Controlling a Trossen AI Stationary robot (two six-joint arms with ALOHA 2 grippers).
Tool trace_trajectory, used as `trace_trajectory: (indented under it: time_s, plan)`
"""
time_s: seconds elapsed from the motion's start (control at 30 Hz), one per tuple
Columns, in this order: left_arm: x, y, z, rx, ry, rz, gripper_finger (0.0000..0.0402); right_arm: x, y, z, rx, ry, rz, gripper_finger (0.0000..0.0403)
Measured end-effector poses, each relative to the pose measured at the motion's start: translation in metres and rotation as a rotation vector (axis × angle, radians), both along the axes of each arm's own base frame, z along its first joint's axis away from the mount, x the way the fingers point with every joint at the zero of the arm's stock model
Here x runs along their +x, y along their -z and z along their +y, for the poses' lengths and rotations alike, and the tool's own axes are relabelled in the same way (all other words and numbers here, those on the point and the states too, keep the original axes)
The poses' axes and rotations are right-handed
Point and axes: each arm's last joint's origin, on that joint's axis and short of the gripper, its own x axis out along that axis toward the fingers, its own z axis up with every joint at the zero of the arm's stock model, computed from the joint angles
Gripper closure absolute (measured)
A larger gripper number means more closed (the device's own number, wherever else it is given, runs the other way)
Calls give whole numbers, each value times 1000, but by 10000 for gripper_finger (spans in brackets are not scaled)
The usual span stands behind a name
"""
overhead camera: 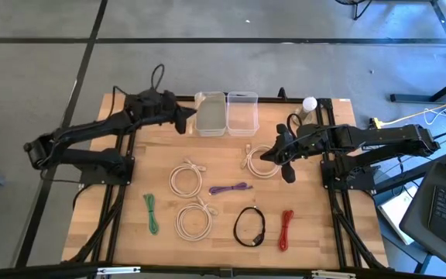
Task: Pick and place USB-C Cables
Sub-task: Put the white charger cable into the gray bin
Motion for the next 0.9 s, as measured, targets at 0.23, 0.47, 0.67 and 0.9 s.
trace_trajectory:
  time_s: [0.23, 0.47, 0.67, 0.9]
  plan:
    - [25, -25, 42, -28, -63, 59, 398, 0, 0, 0, 4, 2, -4, 382]
    - [64, -34, 82, -163, -105, 255, 398, 0, -1, 0, 26, 14, -4, 382]
    - [85, -28, 96, -277, -223, 557, 398, 0, 0, 0, 36, 21, 1, 382]
    - [114, 0, 97, -334, -201, 649, 398, 0, 0, 0, 28, 16, -1, 382]
